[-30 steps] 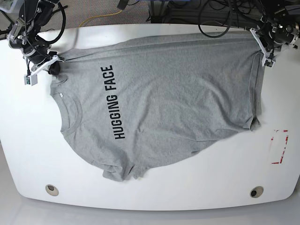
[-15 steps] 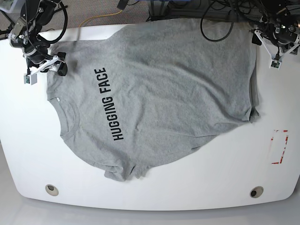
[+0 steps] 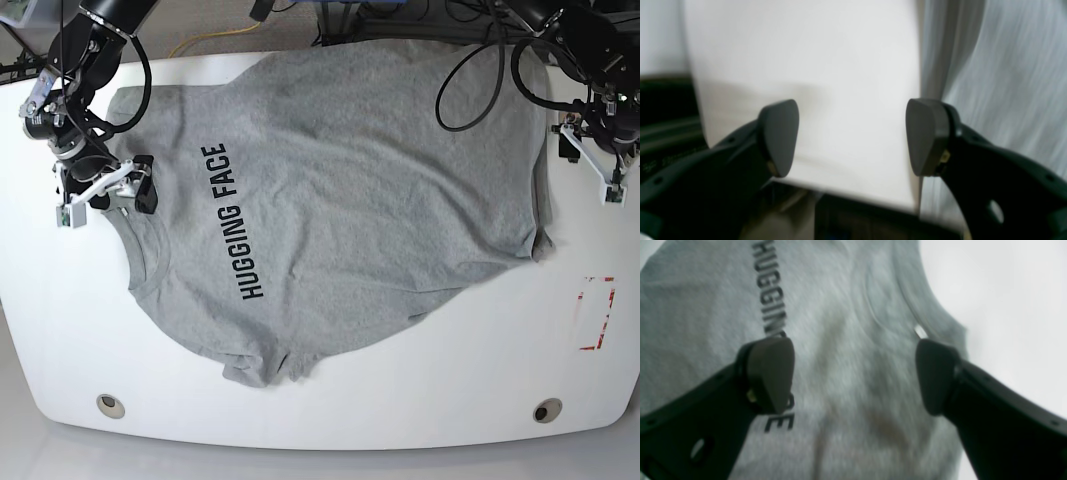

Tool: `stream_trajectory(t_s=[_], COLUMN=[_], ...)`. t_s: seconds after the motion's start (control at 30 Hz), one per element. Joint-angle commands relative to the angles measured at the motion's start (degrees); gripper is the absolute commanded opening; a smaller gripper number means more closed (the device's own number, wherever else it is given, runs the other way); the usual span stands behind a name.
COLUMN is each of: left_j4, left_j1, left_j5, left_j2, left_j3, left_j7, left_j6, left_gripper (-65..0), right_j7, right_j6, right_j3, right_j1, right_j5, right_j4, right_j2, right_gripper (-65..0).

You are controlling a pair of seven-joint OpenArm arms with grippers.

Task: Fold the T-shirt properly
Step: 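Release the shirt and move both grippers to its sides, then grasp the shirt's side edges with both grippers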

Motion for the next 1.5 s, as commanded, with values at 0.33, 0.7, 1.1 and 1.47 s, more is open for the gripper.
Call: stream_trajectory(t_s=[0.33, 0.7, 1.1, 1.47], left_j4=[-9.1, -25.8, -28.8, -35.3], left_j1=[-12.6, -16.3, -16.3, -16.1], left_j5=[0.2, 0.2, 0.3, 0.0], left_j2=[-0.8, -1.1, -1.1, -3.6], left_j3=[9.5, 9.2, 9.5, 11.9], left_j7=[-1.0, -8.4, -13.3, -15.0], left_j6=[0.0, 0.0, 7.7, 8.6], left_gripper=[-18.2, -11.7, -5.1, -5.4], right_j7=[1.0, 1.2, 1.2, 1.2], right_j6=[0.1, 0.1, 0.2, 0.2], right_j3=[-2.4, -2.4, -2.4, -2.4], right_j1=[9.0, 10.1, 9.9, 10.0], right_j5=[0.4, 0.4, 0.4, 0.4], right_j4=[-8.8, -11.1, -11.1, -11.1], right_j2=[3.5, 3.5, 3.4, 3.0], right_gripper=[-11.1, -11.1, -11.1, -11.1])
